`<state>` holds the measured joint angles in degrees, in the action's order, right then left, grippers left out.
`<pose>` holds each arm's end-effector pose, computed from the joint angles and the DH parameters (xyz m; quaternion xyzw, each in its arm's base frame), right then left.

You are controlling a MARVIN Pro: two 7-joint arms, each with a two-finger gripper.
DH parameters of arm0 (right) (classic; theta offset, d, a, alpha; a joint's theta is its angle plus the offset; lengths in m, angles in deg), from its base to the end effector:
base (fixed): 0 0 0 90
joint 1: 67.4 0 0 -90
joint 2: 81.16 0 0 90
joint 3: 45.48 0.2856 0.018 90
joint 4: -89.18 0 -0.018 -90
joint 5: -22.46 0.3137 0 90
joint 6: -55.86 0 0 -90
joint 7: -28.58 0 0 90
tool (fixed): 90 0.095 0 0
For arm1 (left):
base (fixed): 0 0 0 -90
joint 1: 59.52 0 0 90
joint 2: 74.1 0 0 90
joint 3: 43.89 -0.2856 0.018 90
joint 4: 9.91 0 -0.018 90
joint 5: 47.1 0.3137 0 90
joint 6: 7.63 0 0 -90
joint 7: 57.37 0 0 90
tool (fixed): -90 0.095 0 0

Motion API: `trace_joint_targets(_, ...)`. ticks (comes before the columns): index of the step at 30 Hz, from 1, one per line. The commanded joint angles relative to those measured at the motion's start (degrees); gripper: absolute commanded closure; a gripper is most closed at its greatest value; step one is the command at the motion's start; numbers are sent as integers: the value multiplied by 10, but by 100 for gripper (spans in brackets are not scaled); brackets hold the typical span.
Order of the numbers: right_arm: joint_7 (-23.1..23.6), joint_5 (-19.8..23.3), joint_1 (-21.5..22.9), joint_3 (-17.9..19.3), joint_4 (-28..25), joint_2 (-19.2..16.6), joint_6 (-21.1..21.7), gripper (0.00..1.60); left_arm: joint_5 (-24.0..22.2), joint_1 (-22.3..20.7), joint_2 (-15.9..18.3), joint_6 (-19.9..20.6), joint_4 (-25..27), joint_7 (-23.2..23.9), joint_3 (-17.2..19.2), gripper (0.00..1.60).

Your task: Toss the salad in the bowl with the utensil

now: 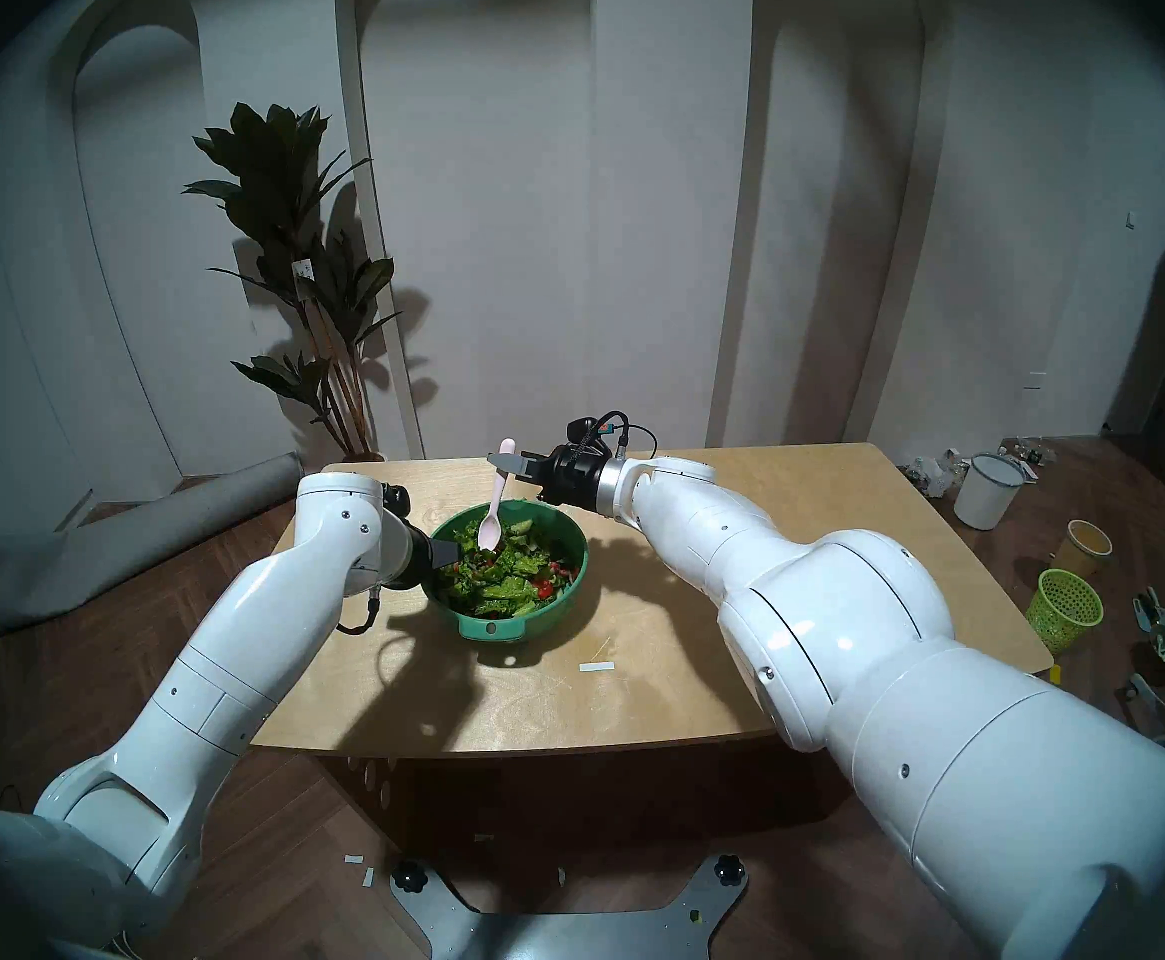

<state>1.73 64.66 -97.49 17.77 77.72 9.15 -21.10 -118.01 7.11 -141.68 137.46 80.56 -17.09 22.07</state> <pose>0.5805 0.1192 -0.2488 -0.6762 -0.1829 -0.4361 0.5649 0.4667 -0.0115 -0.2580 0.9467 0.0329 0.3200 0.0188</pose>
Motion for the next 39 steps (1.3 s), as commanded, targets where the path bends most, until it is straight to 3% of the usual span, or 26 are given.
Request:
trace_joint_targets(1,16,-10,44,-4,-12,-42,-24,160,3,-8,0,-1,5,-22,0,160)
trace_joint_targets(8,10,-45,42,-28,-5,-65,-65,160,7,-7,0,-1,5,-17,0,160)
trace_joint_targets(25,-61,-111,5,-79,12,-41,-166,160,12,-6,0,-1,4,-12,1,160)
trace_joint_targets(36,-77,-119,-6,-85,17,-18,-176,160,13,-6,-2,-1,5,-17,2,160)
trace_joint_targets(39,-75,-104,-1,-71,23,-15,-157,160,13,-6,-3,-1,5,-19,2,160)
